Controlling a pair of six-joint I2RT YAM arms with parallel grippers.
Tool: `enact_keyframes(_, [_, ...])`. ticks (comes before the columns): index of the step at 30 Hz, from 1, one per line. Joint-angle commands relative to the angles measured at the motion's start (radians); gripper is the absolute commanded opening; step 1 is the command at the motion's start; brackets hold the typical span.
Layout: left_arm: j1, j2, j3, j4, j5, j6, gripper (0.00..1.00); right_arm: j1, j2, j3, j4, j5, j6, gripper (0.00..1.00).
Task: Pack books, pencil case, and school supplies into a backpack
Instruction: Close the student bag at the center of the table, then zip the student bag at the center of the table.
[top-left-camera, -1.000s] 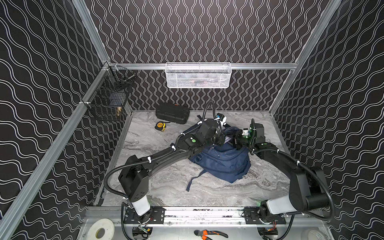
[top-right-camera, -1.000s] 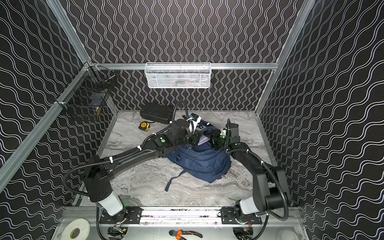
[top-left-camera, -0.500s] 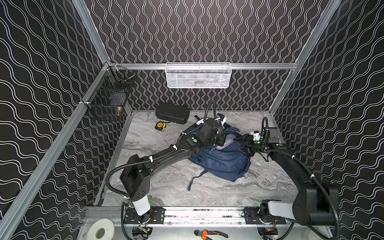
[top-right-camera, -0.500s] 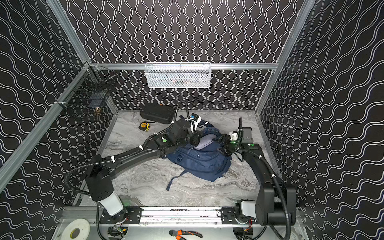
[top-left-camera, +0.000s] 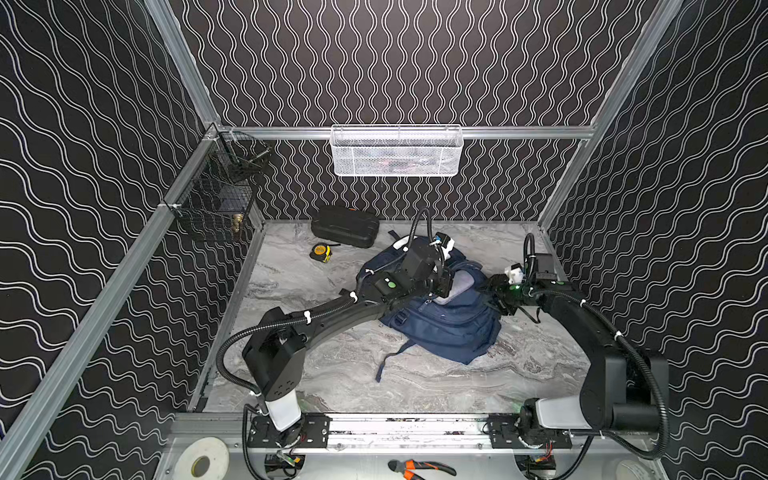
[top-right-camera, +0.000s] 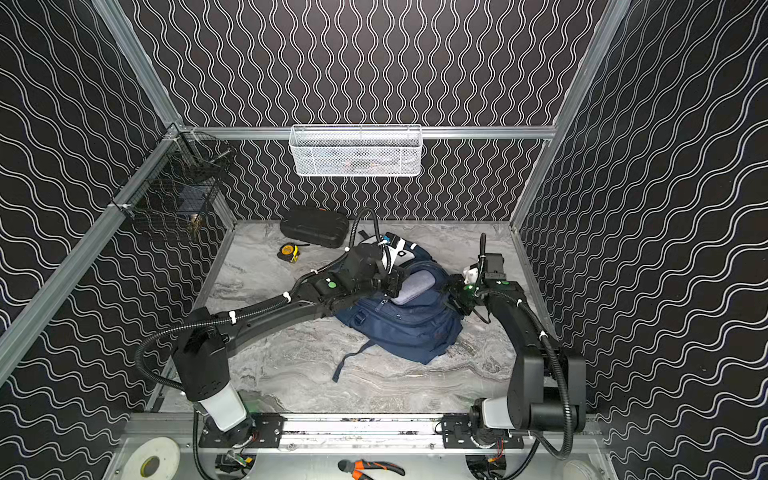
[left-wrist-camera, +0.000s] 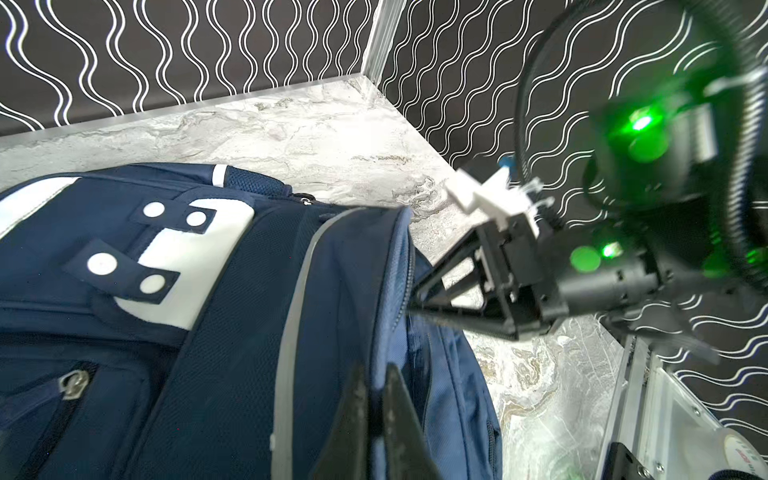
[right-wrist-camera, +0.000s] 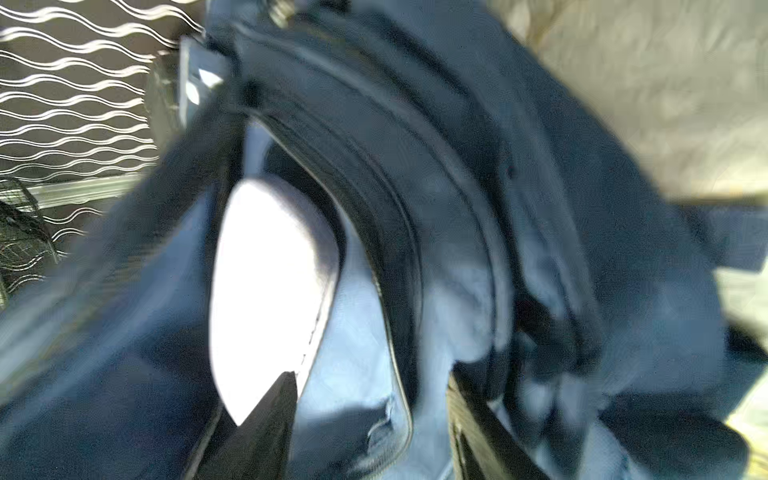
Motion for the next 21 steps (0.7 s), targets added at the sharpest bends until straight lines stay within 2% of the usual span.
enact_keyframes(1, [0.002,-0.009,0.007,0.066,0.087,0.087,0.34,-0.011,-0.026,0.036,-0.077,0.057,-0.056,0.6])
enact_keyframes(2, [0.003,-0.021,0.007,0.049,0.079,0.132,0.54,-0.02,-0.033,0.037,-0.108,0.061,-0.074,0.61])
enact_keyframes(4, [0.008,-0.062,-0.021,0.038,0.058,0.234,0.74,-0.03,-0.058,0.092,-0.168,0.094,-0.12,0.62])
enact_keyframes(5, [0.015,-0.092,-0.046,0.043,0.036,0.283,0.79,-0.03,-0.08,0.115,-0.211,0.132,-0.153,0.62])
enact_keyframes(8, [0.063,-0.172,-0.113,0.055,-0.005,0.354,0.8,-0.016,-0.16,0.138,-0.298,0.2,-0.177,0.61])
enact_keyframes(10, [0.111,-0.203,-0.144,0.054,-0.009,0.352,0.79,0.044,-0.213,0.133,-0.319,0.224,-0.153,0.6])
enact_keyframes(13, [0.167,-0.229,-0.184,0.052,-0.038,0.328,0.78,0.284,-0.262,0.15,-0.341,0.375,-0.057,0.59])
enact_keyframes(16, [0.197,-0.238,-0.208,0.034,-0.12,0.297,0.78,0.536,-0.254,0.154,-0.318,0.514,0.055,0.55])
enact_keyframes(21, [0.229,-0.268,-0.245,-0.013,-0.243,0.221,0.78,0.773,-0.129,0.259,-0.34,0.645,0.132,0.53])
